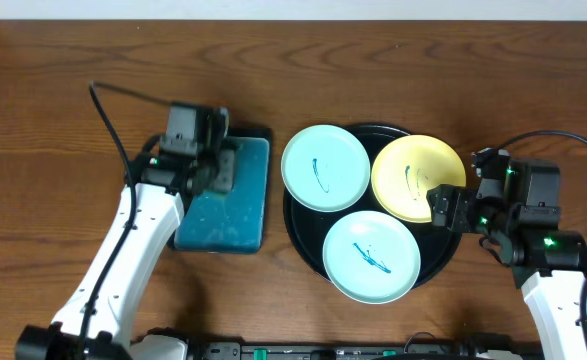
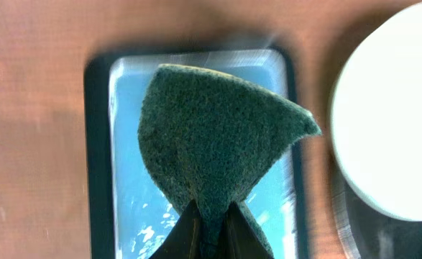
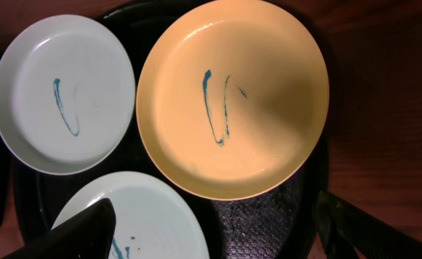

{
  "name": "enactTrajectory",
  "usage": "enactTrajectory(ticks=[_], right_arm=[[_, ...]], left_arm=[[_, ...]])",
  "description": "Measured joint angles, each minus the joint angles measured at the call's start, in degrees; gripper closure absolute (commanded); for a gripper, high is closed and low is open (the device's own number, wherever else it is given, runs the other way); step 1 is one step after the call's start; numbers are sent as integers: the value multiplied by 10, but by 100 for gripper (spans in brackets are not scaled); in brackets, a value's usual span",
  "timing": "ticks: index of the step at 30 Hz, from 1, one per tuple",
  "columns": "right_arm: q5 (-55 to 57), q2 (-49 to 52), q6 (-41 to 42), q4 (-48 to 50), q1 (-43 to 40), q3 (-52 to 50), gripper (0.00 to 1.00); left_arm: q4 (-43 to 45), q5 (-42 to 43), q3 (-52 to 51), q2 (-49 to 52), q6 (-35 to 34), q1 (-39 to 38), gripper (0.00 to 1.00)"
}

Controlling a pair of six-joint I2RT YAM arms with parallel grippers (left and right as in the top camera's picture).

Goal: Clean dirty plates on tray and stack at the side
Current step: 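Carry the sponge with the left gripper to the front mint plate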

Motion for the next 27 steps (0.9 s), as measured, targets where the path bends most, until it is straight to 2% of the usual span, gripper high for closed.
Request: enactTrajectory(ticks=[5, 12, 15, 22, 27], right_arm=[[0, 0, 0, 0, 0, 0, 13], [-2, 0, 0, -15, 0, 0, 19], [-14, 2, 1, -58, 0, 2, 19], [-43, 55, 0, -143, 0, 2, 19], [-81, 115, -1, -147, 0, 2, 31]], left_arm=[[30, 3, 68, 11, 0, -60, 92], [88, 26, 73, 105, -10, -138, 93], [84, 52, 73, 139, -30, -161, 93], [34, 148, 73, 142, -74, -200, 92], [15, 209, 73, 139, -133, -236, 93]])
